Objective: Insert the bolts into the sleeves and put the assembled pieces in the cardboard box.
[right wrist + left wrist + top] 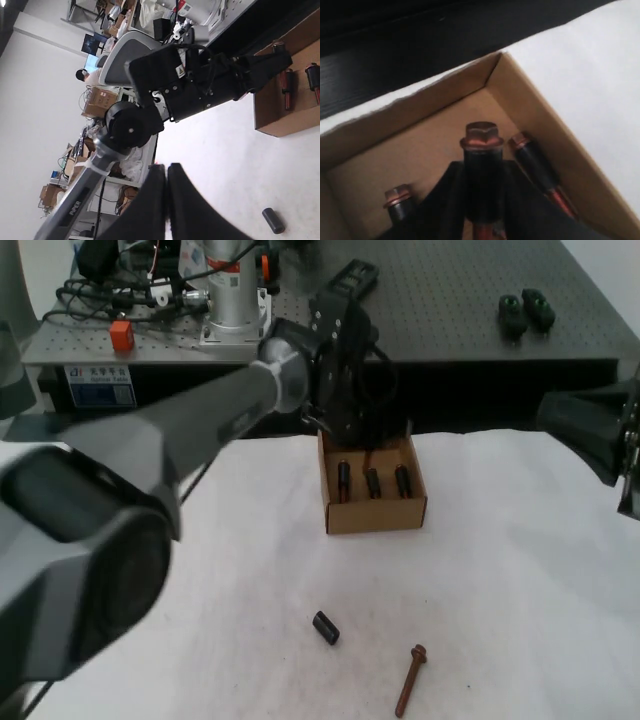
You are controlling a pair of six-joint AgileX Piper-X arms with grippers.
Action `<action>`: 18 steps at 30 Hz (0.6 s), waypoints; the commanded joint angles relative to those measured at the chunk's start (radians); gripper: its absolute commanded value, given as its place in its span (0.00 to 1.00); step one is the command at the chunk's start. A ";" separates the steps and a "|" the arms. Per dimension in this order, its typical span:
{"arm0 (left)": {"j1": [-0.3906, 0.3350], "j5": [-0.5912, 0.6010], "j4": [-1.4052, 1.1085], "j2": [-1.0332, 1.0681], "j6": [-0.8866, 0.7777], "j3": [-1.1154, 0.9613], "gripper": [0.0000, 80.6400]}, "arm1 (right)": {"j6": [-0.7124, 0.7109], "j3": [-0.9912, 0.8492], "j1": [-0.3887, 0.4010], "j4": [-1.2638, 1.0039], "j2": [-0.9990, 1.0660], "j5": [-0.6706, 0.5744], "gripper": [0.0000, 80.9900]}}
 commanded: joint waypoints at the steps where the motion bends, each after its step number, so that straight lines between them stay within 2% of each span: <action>1: 0.003 -0.031 0.041 0.015 0.028 -0.059 0.01 | 0.007 -0.004 -0.005 0.000 0.001 -0.024 0.02; 6: 0.002 -0.030 0.109 0.031 0.028 -0.074 0.02 | 0.007 -0.004 -0.005 0.000 0.001 -0.024 0.02; 8: 0.002 -0.030 0.124 0.031 0.028 -0.074 0.10 | -0.002 -0.004 -0.005 0.000 0.001 -0.021 0.02; 10: 0.002 -0.021 0.141 0.031 0.028 -0.074 0.23 | -0.045 -0.004 -0.005 0.012 0.001 -0.008 0.02; 14: 0.002 -0.008 0.190 0.020 0.027 -0.074 0.49 | -0.233 -0.019 0.048 0.163 0.001 0.109 0.02; 16: 0.002 -0.015 0.206 0.003 0.027 -0.075 0.54 | -0.365 -0.035 0.102 0.305 0.001 0.217 0.02; 18: 0.002 -0.050 0.224 -0.022 0.028 -0.075 0.52 | -0.471 -0.048 0.161 0.430 0.005 0.327 0.01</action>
